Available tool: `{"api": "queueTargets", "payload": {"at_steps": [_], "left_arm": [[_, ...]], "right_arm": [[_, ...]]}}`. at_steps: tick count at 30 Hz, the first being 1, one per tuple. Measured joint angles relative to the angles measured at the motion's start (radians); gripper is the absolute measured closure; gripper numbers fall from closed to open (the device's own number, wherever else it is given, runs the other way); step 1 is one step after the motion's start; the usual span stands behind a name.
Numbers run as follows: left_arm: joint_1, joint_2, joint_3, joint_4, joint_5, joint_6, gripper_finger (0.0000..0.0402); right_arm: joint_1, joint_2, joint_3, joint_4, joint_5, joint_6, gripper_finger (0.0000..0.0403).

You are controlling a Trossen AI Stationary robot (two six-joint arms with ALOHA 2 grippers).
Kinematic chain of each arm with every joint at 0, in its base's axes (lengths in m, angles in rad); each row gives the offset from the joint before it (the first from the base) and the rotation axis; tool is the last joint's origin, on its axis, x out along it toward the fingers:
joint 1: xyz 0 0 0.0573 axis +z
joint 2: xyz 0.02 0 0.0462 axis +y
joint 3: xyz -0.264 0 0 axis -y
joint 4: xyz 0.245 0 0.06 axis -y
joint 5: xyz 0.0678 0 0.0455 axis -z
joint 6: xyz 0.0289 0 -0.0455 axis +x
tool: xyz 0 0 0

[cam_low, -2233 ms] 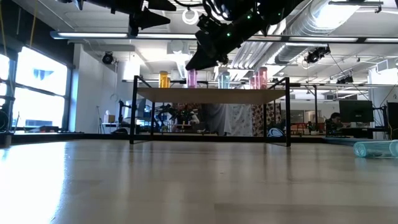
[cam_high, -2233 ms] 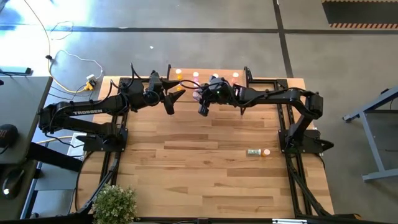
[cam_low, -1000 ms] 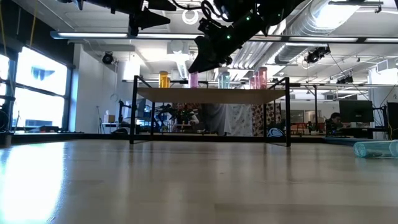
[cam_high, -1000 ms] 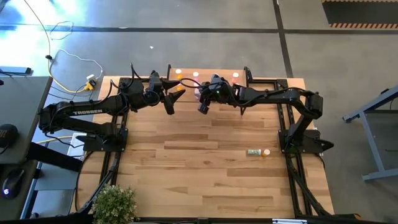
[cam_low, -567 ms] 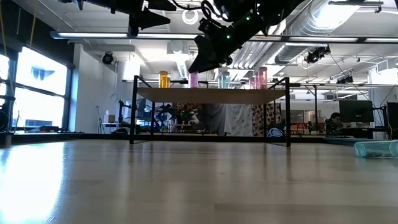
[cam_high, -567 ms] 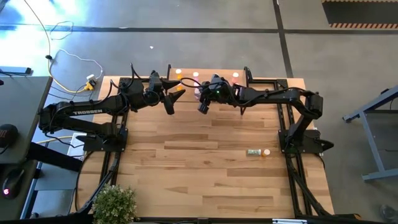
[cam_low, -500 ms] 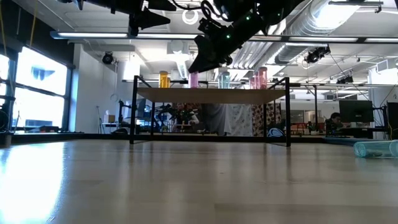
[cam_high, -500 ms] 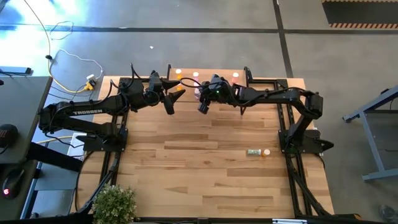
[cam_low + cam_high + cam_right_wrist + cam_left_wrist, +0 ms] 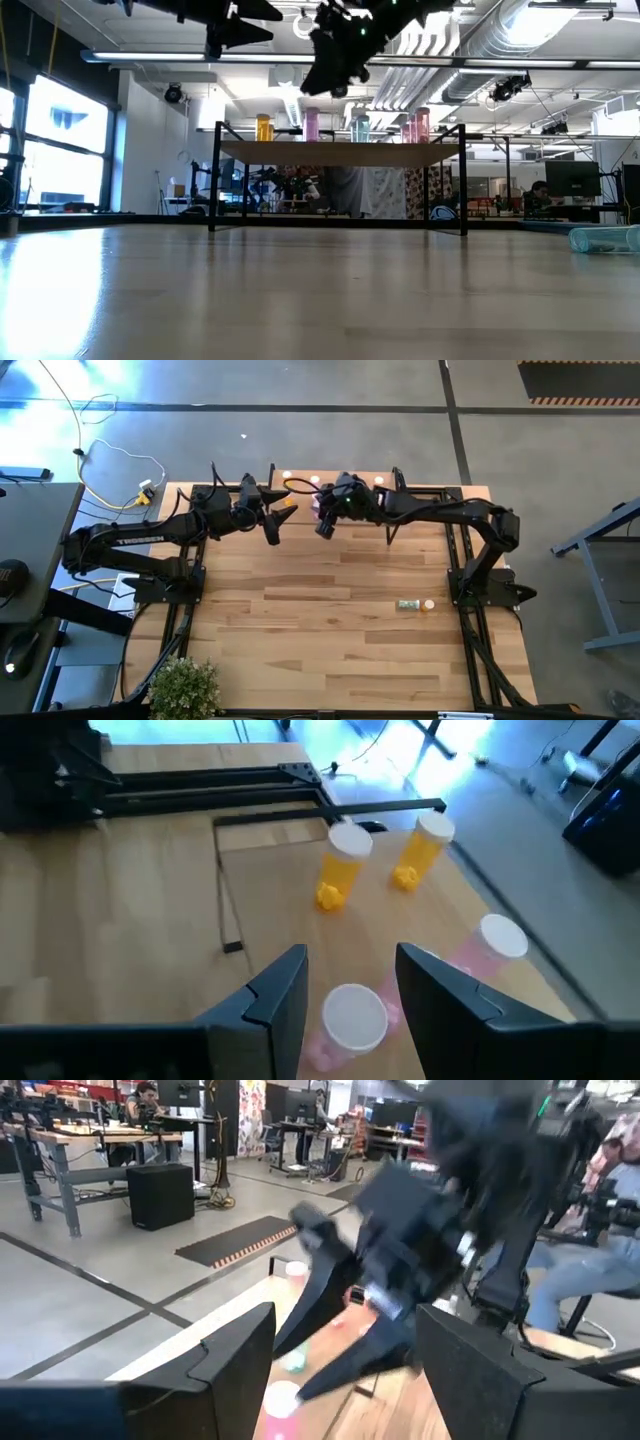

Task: Pick and place medicine bottles onto shelf by color
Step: Put the orange medicine bottle on the shelf aligned with the other orange medicine bottles

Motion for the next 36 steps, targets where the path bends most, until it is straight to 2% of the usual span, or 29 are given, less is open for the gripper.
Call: {"api": "queueTargets", "payload": {"at_steps": [7, 15, 22, 27, 31, 36], "left_arm": [[0.000, -0.037, 0.000, -0.069, -0.041, 0.066, 0.0170], [0.000, -0.069, 0.000, -0.130, -0.052, 0.067, 0.0170], [0.000, -0.086, 0.000, -0.159, -0.039, 0.059, 0.0170], [0.000, -0.086, 0.000, -0.209, 0.046, 0.058, 0.0170], [0.000, -0.086, 0.000, -0.240, 0.093, 0.068, 0.0170], [0.000, -0.086, 0.000, -0.264, 0.106, 0.083, 0.0170]], "right_arm": [[0.028, -0.001, 0.190, -0.295, -0.002, 0.153, 0.0258], [0.112, -0.002, 0.298, -0.548, 0.006, 0.461, 0.0258], [0.239, -0.002, 0.307, -0.767, 0.023, 0.718, 0.0258], [0.338, -0.002, 0.306, -0.905, 0.073, 0.892, 0.0258], [0.413, -0.002, 0.271, -1.011, 0.090, 1.052, 0.0258], [0.496, -0.002, 0.211, -1.103, 0.084, 1.235, 0.0258]]}}
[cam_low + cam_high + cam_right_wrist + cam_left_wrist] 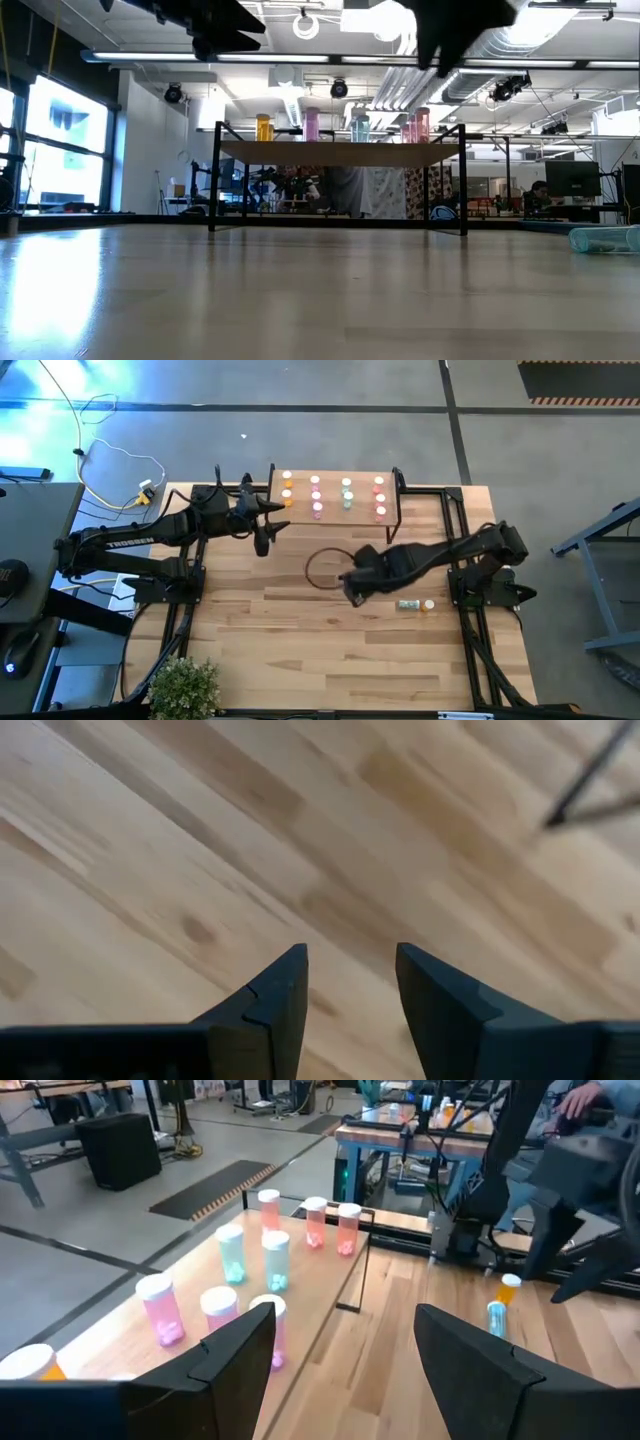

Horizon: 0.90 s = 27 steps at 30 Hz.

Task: Pick and place medicine bottles onto shelf by color
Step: Put the orange medicine bottle on the shelf aligned with the other orange medicine bottles

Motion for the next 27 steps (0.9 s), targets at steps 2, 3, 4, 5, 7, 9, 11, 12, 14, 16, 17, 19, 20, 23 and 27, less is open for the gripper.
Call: {"api": "queueTargets", "payload": {"at_steps": [2, 3, 4, 5, 7, 9, 11, 12, 14, 16, 17, 19, 20, 23, 27], "left_arm": [[0.000, 0.000, 0.000, -0.001, 0.000, 0.000, 0.0170], [0.000, 0.000, 0.000, -0.001, 0.000, 0.000, 0.0170], [0.000, 0.000, 0.000, -0.002, 0.001, 0.000, 0.0170], [0.000, 0.000, 0.000, -0.002, 0.000, 0.000, 0.0170], [0.000, 0.000, 0.000, -0.001, 0.001, 0.000, 0.0170], [0.000, 0.000, 0.000, -0.001, 0.006, 0.000, 0.0170], [0.000, 0.000, 0.000, -0.001, 0.018, 0.000, 0.0170], [0.000, 0.000, 0.000, -0.001, 0.025, 0.000, 0.0170], [0.000, 0.000, 0.000, -0.001, 0.026, 0.001, 0.0170], [0.000, 0.000, 0.000, -0.001, 0.026, 0.001, 0.0170], [0.000, 0.000, 0.000, -0.001, 0.026, 0.001, 0.0170], [0.000, 0.000, 0.000, -0.001, 0.026, 0.001, 0.0170], [0.000, 0.000, 0.000, -0.001, 0.026, 0.001, 0.0170], [0.000, 0.000, 0.000, -0.001, 0.026, 0.000, 0.0170], [0.000, 0.001, 0.000, -0.001, 0.026, -0.006, 0.0170]], "right_arm": [[0.029, -0.001, -0.024, -0.027, -0.012, 0.070, 0.0258], [0.043, -0.003, -0.039, -0.039, -0.016, 0.103, 0.0258], [0.056, -0.005, -0.054, -0.042, -0.017, 0.133, 0.0258], [0.069, -0.010, -0.071, -0.037, -0.022, 0.158, 0.0258], [0.093, -0.029, -0.114, -0.035, -0.037, 0.212, 0.0258], [0.116, -0.057, -0.167, -0.035, -0.052, 0.277, 0.0258], [0.139, -0.091, -0.221, -0.034, -0.064, 0.346, 0.0258], [0.151, -0.113, -0.249, -0.027, -0.065, 0.378, 0.0258], [0.175, -0.165, -0.304, 0.004, -0.065, 0.436, 0.0258], [0.200, -0.217, -0.363, 0.032, -0.062, 0.496, 0.0258], [0.215, -0.244, -0.392, 0.044, -0.062, 0.528, 0.0258], [0.250, -0.299, -0.448, 0.074, -0.061, 0.593, 0.0258], [0.269, -0.326, -0.475, 0.088, -0.060, 0.626, 0.0258], [0.330, -0.390, -0.551, 0.142, -0.046, 0.709, 0.0258], [0.402, -0.438, -0.626, 0.178, -0.042, 0.788, 0.0258]]}}
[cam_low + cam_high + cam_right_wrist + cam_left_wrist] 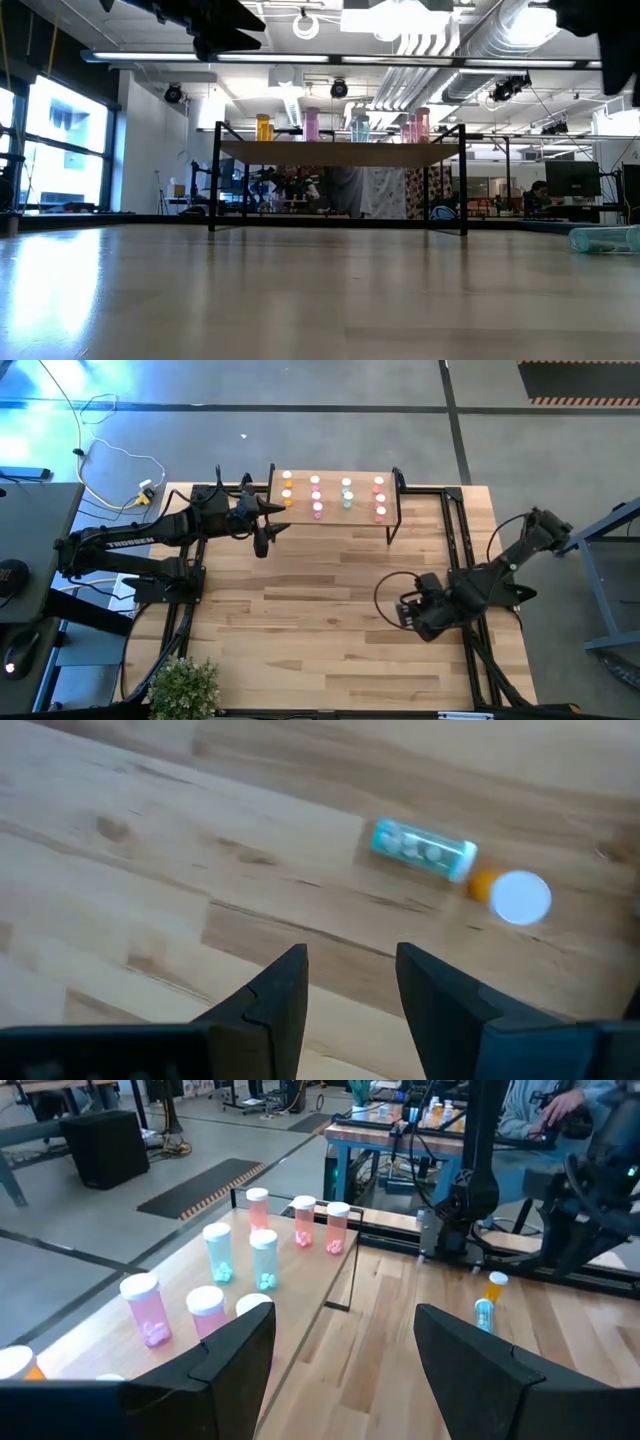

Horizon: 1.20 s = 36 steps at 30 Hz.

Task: Pick and place medicine bottles onto shelf by color
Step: Put the orange medicine bottle on the shelf aligned with the other orange medicine bottles

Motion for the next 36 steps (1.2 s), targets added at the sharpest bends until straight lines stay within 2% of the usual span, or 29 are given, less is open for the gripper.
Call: {"api": "queueTargets", "payload": {"at_steps": [5, 13, 19, 29, 36], "left_arm": [[0.000, 0.000, 0.000, 0.000, 0.000, -0.029, 0.0170], [0.000, 0.000, 0.000, 0.000, -0.001, -0.029, 0.0170], [0.000, 0.000, 0.000, 0.000, -0.004, -0.029, 0.0170], [0.000, 0.000, 0.000, 0.001, -0.004, -0.044, 0.0170], [-0.002, 0.000, 0.000, 0.001, -0.004, -0.048, 0.0170]], "right_arm": [[0.072, -0.004, -0.069, 0.018, -0.006, 0.104, 0.0258], [0.175, -0.004, -0.194, 0.170, 0.014, 0.253, 0.0258], [0.242, -0.004, -0.246, 0.181, 0.030, 0.382, 0.0258], [0.254, 0.020, -0.342, 0.339, 0.016, 0.374, 0.0258], [0.253, 0.028, -0.342, 0.412, -0.097, 0.186, 0.0258]]}}
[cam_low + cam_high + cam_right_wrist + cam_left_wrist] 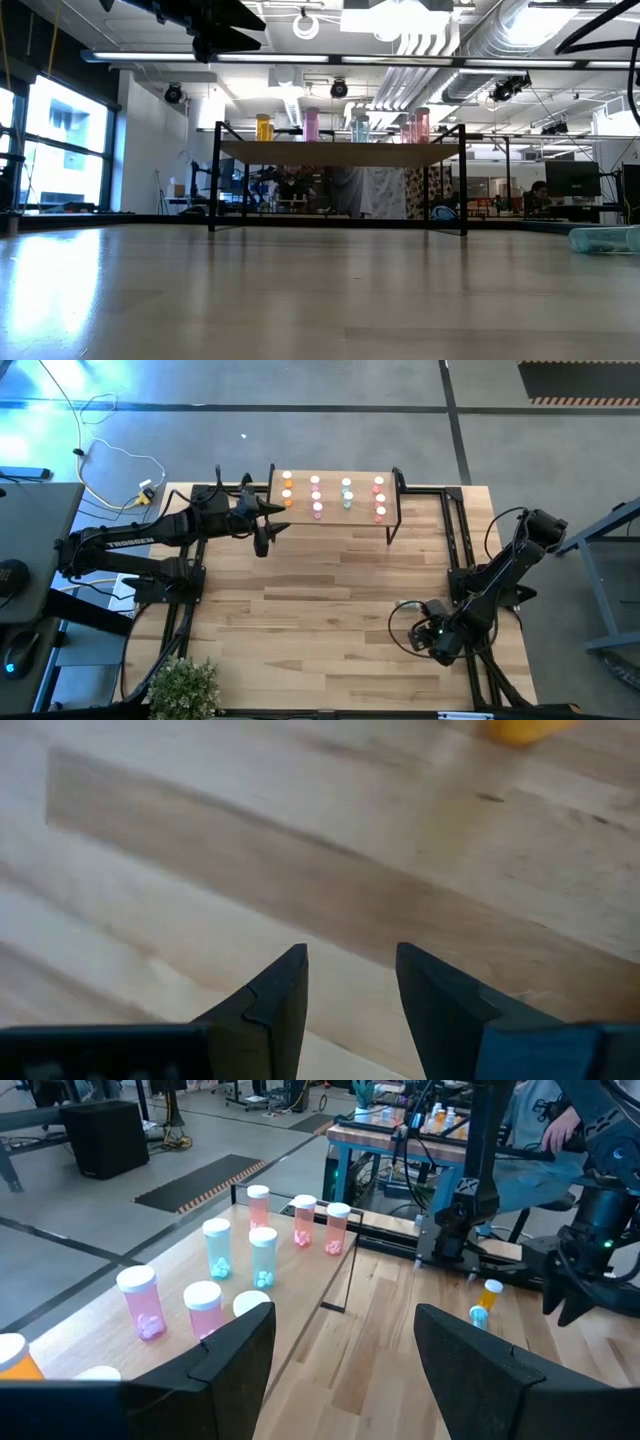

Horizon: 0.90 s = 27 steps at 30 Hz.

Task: Pick and place medicine bottles onto shelf by color
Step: Put the orange medicine bottle on the shelf aligned with the other orange medicine bottles

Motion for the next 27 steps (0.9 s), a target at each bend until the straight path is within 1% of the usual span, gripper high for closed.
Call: {"api": "queueTargets", "payload": {"at_steps": [5, 10, 12, 15, 17, 22, 27], "left_arm": [[0.000, 0.000, 0.000, 0.000, -0.004, -0.028, 0.0170], [0.000, 0.000, 0.000, 0.000, -0.004, -0.042, 0.0170], [0.000, 0.000, 0.000, 0.000, -0.004, -0.042, 0.0170], [0.000, 0.000, 0.000, 0.000, -0.023, -0.055, 0.0170], [0.000, 0.000, 0.000, 0.000, -0.043, -0.084, 0.0170], [0.000, 0.000, 0.000, 0.000, -0.060, -0.106, 0.0170], [0.000, 0.000, 0.000, 0.000, -0.076, -0.147, 0.0170]], "right_arm": [[-0.002, 0.000, 0.000, 0.006, -0.017, -0.052, 0.0252], [-0.002, 0.000, 0.000, -0.015, -0.001, -0.060, 0.0214], [-0.002, 0.001, 0.000, -0.043, 0.034, -0.058, 0.0197], [-0.001, 0.014, 0.000, -0.073, 0.146, -0.008, 0.0183], [-0.002, 0.030, 0.000, -0.083, 0.183, 0.006, 0.0181], [0.008, 0.098, 0.000, -0.102, 0.169, 0.032, 0.0181], [0.081, 0.184, 0.000, -0.089, 0.179, 0.147, 0.0181]]}}
